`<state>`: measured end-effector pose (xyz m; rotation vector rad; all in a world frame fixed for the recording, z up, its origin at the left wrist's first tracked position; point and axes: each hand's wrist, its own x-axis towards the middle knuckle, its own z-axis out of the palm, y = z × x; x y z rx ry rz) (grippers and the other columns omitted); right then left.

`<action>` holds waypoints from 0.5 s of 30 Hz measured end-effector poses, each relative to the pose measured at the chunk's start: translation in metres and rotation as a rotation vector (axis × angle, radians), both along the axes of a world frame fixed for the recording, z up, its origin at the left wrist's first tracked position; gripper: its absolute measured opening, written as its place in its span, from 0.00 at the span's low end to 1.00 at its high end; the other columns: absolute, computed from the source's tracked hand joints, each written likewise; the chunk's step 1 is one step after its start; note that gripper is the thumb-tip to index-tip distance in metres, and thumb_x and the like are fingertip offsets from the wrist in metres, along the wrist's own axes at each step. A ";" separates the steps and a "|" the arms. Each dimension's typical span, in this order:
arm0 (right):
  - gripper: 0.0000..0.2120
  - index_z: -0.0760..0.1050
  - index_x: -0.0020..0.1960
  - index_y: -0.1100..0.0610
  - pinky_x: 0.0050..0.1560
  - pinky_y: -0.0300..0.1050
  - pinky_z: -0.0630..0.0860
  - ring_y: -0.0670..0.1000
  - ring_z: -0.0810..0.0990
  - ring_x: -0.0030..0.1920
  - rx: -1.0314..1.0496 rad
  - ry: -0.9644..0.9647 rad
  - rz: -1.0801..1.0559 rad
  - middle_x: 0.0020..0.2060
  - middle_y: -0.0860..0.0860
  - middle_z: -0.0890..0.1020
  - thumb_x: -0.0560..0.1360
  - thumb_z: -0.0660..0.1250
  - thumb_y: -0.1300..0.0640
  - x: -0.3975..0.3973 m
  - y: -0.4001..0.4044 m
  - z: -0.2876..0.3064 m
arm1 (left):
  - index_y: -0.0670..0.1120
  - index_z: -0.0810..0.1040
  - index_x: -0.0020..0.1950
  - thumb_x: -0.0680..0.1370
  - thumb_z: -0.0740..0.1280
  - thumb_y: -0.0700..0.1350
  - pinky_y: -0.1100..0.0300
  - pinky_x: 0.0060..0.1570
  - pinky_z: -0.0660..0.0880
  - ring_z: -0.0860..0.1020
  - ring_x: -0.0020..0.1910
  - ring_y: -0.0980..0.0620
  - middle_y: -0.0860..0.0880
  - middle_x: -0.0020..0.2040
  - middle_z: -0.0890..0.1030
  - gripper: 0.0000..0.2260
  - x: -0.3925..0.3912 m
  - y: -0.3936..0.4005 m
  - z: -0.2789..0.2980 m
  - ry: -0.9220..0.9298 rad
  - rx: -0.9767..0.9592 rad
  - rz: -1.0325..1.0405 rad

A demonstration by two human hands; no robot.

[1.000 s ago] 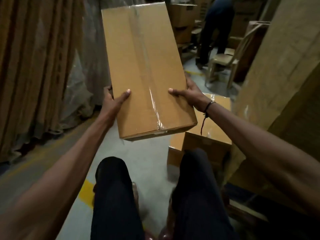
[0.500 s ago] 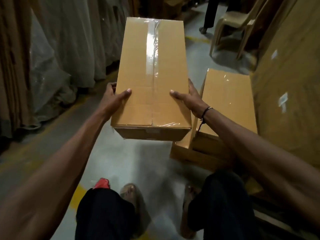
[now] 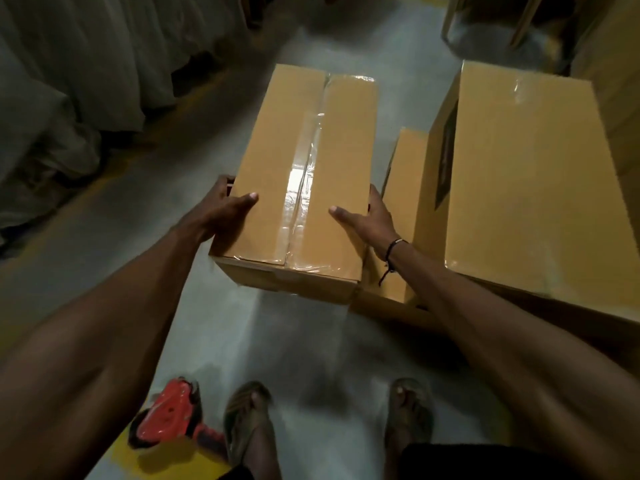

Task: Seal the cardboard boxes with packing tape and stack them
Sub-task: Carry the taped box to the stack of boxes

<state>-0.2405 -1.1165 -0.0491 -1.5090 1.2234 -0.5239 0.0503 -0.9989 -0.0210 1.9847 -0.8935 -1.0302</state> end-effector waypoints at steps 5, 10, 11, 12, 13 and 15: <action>0.43 0.69 0.71 0.51 0.67 0.55 0.75 0.53 0.74 0.66 -0.034 0.085 -0.109 0.67 0.50 0.74 0.63 0.81 0.36 -0.008 -0.006 -0.054 | 0.49 0.64 0.76 0.79 0.73 0.53 0.46 0.61 0.73 0.73 0.64 0.43 0.46 0.66 0.72 0.30 0.012 -0.045 -0.056 0.006 0.060 -0.068; 0.49 0.67 0.76 0.56 0.71 0.50 0.69 0.54 0.65 0.70 -0.094 0.230 -0.185 0.68 0.52 0.65 0.64 0.79 0.34 -0.013 -0.021 -0.088 | 0.48 0.64 0.78 0.80 0.72 0.52 0.49 0.55 0.75 0.76 0.57 0.47 0.45 0.66 0.73 0.30 0.004 -0.067 -0.095 0.010 0.079 -0.096; 0.48 0.65 0.77 0.57 0.72 0.49 0.68 0.54 0.65 0.70 -0.087 0.223 -0.188 0.68 0.52 0.64 0.66 0.80 0.36 -0.013 -0.023 -0.092 | 0.48 0.64 0.78 0.80 0.72 0.52 0.52 0.52 0.74 0.76 0.55 0.49 0.45 0.65 0.73 0.30 0.003 -0.066 -0.103 0.000 0.076 -0.091; 0.48 0.64 0.78 0.58 0.71 0.45 0.67 0.54 0.65 0.69 -0.080 0.214 -0.189 0.68 0.53 0.63 0.68 0.79 0.39 -0.013 -0.023 -0.096 | 0.48 0.64 0.78 0.81 0.72 0.52 0.53 0.51 0.74 0.76 0.55 0.51 0.46 0.65 0.73 0.29 0.002 -0.066 -0.111 -0.006 0.071 -0.088; 0.46 0.63 0.78 0.59 0.70 0.41 0.66 0.53 0.65 0.69 -0.079 0.224 -0.186 0.68 0.54 0.63 0.70 0.79 0.42 -0.012 -0.023 -0.100 | 0.47 0.64 0.78 0.81 0.72 0.52 0.52 0.51 0.74 0.76 0.55 0.50 0.46 0.65 0.73 0.29 0.002 -0.067 -0.118 -0.014 0.070 -0.089; 0.43 0.62 0.79 0.59 0.65 0.37 0.63 0.53 0.64 0.67 -0.114 0.273 -0.178 0.67 0.55 0.63 0.72 0.78 0.45 -0.013 -0.021 -0.106 | 0.46 0.65 0.77 0.81 0.71 0.51 0.50 0.54 0.75 0.76 0.58 0.47 0.45 0.65 0.74 0.28 -0.001 -0.068 -0.128 -0.043 0.085 -0.106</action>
